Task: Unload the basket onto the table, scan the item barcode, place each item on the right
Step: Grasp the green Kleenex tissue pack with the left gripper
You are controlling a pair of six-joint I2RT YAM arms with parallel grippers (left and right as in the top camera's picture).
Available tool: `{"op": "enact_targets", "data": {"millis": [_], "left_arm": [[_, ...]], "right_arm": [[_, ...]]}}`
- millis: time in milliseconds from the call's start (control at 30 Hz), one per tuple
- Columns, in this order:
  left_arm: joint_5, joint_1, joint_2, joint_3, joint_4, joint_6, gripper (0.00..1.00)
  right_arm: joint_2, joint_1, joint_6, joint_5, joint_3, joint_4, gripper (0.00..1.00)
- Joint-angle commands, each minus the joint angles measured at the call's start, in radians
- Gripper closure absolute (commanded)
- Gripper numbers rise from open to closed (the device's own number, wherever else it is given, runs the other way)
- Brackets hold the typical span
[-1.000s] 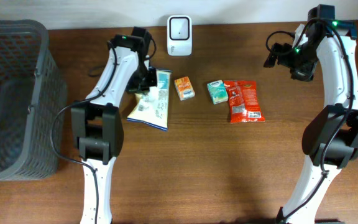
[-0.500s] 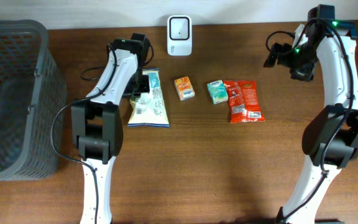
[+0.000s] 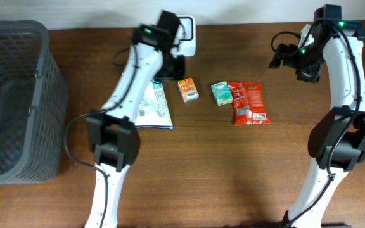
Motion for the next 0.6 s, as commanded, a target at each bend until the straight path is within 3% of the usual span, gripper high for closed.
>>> {"op": "enact_targets", "data": {"millis": [0, 100, 200, 300, 333, 367, 433, 567], "left_arm": [[0.006, -0.047, 0.004, -0.169, 0.154, 0.004, 0.46], [0.005, -0.073, 0.004, -0.284, 0.306, 0.005, 0.47], [-0.009, -0.075, 0.004, -0.329, 0.344, 0.005, 0.52], [-0.043, -0.075, 0.005, -0.336, 0.340, 0.005, 0.75], [-0.042, -0.074, 0.005, -0.336, 0.335, 0.005, 0.90], [-0.042, -0.073, 0.005, -0.336, 0.327, 0.006, 0.99], [-0.042, -0.072, 0.003, -0.335, 0.302, 0.066, 1.00], [-0.042, -0.066, 0.003, -0.251, 0.074, 0.304, 1.00]], "right_arm": [[-0.019, 0.003, 0.008, 0.008, 0.012, 0.000, 0.01], [-0.019, 0.003, 0.008, 0.008, 0.012, 0.000, 0.01], [-0.019, 0.003, 0.008, 0.008, 0.012, 0.000, 0.01], [-0.019, 0.003, 0.008, 0.008, 0.012, 0.000, 0.01], [-0.019, 0.003, 0.008, 0.008, 0.012, 0.000, 0.01], [-0.019, 0.003, 0.008, 0.008, 0.012, 0.000, 0.01], [-0.019, 0.003, 0.008, 0.008, 0.012, 0.000, 0.01], [-0.019, 0.003, 0.008, 0.008, 0.012, 0.000, 0.01]]}}
